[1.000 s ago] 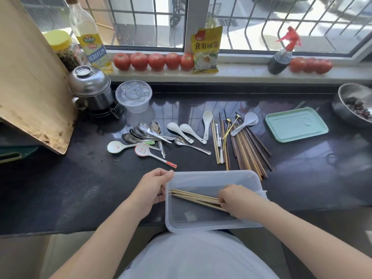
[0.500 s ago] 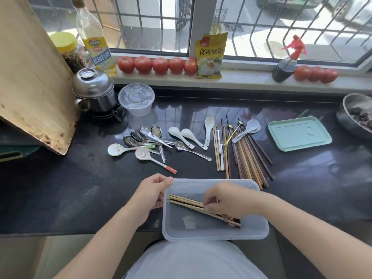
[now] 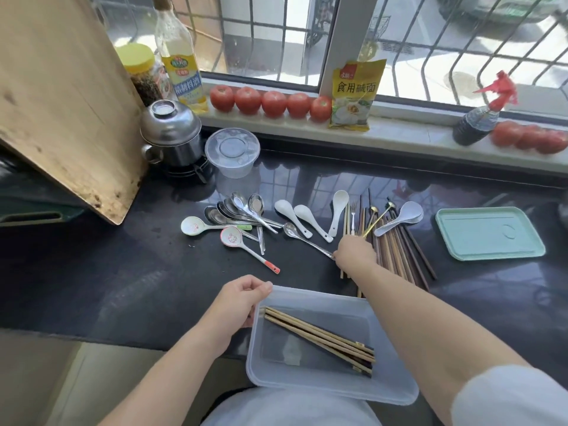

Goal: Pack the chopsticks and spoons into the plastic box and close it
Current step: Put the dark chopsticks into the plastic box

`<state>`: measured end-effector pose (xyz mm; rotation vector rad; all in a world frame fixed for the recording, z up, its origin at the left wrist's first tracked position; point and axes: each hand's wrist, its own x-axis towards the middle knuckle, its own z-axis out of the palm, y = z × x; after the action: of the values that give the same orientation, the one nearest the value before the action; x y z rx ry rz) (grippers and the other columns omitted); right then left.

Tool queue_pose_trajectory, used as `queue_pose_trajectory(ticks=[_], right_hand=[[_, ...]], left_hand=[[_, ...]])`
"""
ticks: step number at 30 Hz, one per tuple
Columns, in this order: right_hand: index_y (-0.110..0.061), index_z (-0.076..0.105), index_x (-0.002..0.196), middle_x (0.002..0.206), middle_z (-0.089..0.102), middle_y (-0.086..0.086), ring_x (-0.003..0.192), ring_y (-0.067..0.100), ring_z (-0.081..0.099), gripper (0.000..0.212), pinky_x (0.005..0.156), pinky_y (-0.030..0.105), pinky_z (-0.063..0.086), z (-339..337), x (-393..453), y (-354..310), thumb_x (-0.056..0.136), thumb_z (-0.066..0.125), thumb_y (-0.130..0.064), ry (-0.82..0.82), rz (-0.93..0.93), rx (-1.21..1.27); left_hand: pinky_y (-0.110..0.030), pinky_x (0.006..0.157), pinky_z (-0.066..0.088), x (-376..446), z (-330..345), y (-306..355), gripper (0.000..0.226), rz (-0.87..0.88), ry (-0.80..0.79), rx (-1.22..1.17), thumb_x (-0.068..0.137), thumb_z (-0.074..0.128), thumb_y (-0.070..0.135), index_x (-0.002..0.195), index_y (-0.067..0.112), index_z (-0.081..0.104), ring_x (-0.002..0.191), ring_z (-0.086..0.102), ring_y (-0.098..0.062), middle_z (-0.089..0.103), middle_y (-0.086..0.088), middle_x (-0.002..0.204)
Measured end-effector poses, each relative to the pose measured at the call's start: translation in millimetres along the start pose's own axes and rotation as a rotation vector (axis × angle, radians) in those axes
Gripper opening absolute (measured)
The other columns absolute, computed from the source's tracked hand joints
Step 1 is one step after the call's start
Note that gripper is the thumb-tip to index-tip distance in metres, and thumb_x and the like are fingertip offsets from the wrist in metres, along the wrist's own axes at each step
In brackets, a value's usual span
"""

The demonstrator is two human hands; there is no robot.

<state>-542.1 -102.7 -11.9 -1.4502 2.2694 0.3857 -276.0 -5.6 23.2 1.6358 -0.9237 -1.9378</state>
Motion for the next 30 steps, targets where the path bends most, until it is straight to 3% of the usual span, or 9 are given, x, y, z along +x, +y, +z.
queue_pose_trajectory(ticks=[4, 8, 11, 13, 15, 18, 22, 25, 30], right_hand=[[-0.004, 0.061, 0.120, 0.124, 0.059, 0.016, 0.113, 0.036, 0.060, 0.030, 0.083, 0.037, 0.049, 4.0, 0.8, -2.7, 0.091, 0.055, -0.008, -0.042, 0.052, 0.051], [-0.005, 0.061, 0.097, 0.108, 0.064, 0.015, 0.089, 0.033, 0.063, 0.014, 0.065, 0.028, 0.047, -2.1, -2.1, 1.5, 0.086, 0.056, -0.013, -0.054, 0.041, 0.158], [-0.008, 0.055, 0.076, 0.080, 0.063, 0.011, 0.063, 0.025, 0.056, 0.013, 0.054, 0.023, 0.042, -31.0, -11.6, 20.4, 0.087, 0.054, -0.016, -0.169, 0.031, 0.479], [-0.008, 0.058, 0.079, 0.064, 0.056, 0.005, 0.048, 0.014, 0.045, 0.012, 0.044, 0.021, 0.034, -62.2, -38.7, 44.2, 0.089, 0.053, -0.010, -0.282, 0.057, 0.829], [-0.007, 0.062, 0.080, 0.060, 0.054, 0.001, 0.046, 0.011, 0.040, 0.014, 0.044, 0.021, 0.031, -87.0, -79.2, 66.5, 0.092, 0.056, -0.009, -0.219, -0.122, 0.943], [-0.011, 0.067, 0.078, 0.056, 0.057, -0.006, 0.046, 0.009, 0.046, 0.014, 0.047, 0.020, 0.041, -91.3, -142.3, 76.4, 0.091, 0.062, -0.012, -0.031, -0.491, 0.757], [-0.022, 0.058, 0.073, 0.066, 0.054, -0.004, 0.061, 0.017, 0.049, 0.019, 0.059, 0.031, 0.046, -34.2, -164.5, 76.4, 0.090, 0.050, -0.024, -0.140, -0.814, -0.132], [-0.020, 0.053, 0.075, 0.067, 0.048, 0.000, 0.066, 0.025, 0.051, 0.020, 0.059, 0.034, 0.044, 0.7, -156.5, 72.8, 0.094, 0.047, -0.018, -0.309, -0.691, -0.553], [-0.016, 0.053, 0.077, 0.088, 0.068, 0.011, 0.069, 0.028, 0.053, 0.020, 0.059, 0.034, 0.045, 15.7, -154.5, 51.6, 0.092, 0.052, -0.002, -0.341, -0.570, -0.680]], left_hand=[[-0.041, 0.075, 0.052, 0.4, -0.9, -1.8, 0.035, 0.004, 0.007, -0.007, 0.088, 0.074, 0.043, 0.089, 0.008, 0.068, 0.079, 0.052, -0.026, 0.057, -0.008, 0.086], [-0.040, 0.074, 0.052, 0.7, -0.9, -0.9, 0.031, 0.006, 0.008, 0.018, 0.095, 0.072, 0.037, 0.090, 0.007, 0.067, 0.076, 0.050, -0.024, 0.055, -0.009, 0.083], [-0.039, 0.073, 0.053, 1.6, -2.6, 0.6, 0.031, 0.016, -0.001, 0.036, 0.096, 0.071, 0.036, 0.090, 0.006, 0.067, 0.074, 0.050, -0.023, 0.055, -0.008, 0.082], [-0.039, 0.074, 0.053, 0.9, -3.4, 1.9, 0.032, 0.025, -0.024, 0.034, 0.094, 0.072, 0.039, 0.090, 0.008, 0.068, 0.075, 0.051, -0.024, 0.057, -0.008, 0.083], [-0.040, 0.075, 0.054, 1.2, -4.4, 1.9, 0.030, 0.023, -0.044, 0.038, 0.089, 0.073, 0.044, 0.085, 0.014, 0.069, 0.078, 0.054, -0.025, 0.060, -0.007, 0.087], [-0.041, 0.078, 0.053, -0.1, -5.6, 4.4, 0.024, 0.005, -0.083, 0.008, 0.087, 0.074, 0.043, 0.082, 0.021, 0.068, 0.082, 0.054, -0.027, 0.060, -0.010, 0.089], [-0.039, 0.079, 0.052, 1.0, -7.6, 11.1, 0.020, -0.058, -0.133, -0.032, 0.094, 0.074, 0.033, 0.082, 0.020, 0.063, 0.084, 0.054, -0.028, 0.060, -0.013, 0.090], [-0.041, 0.082, 0.049, 1.2, -11.7, 14.9, 0.023, -0.075, -0.166, -0.004, 0.086, 0.079, 0.038, 0.086, 0.020, 0.064, 0.087, 0.052, -0.030, 0.058, -0.011, 0.096], [-0.043, 0.084, 0.047, -0.5, -10.8, 14.3, 0.022, -0.078, -0.162, -0.005, 0.090, 0.076, 0.036, 0.087, 0.020, 0.063, 0.090, 0.052, -0.031, 0.060, -0.013, 0.094]])
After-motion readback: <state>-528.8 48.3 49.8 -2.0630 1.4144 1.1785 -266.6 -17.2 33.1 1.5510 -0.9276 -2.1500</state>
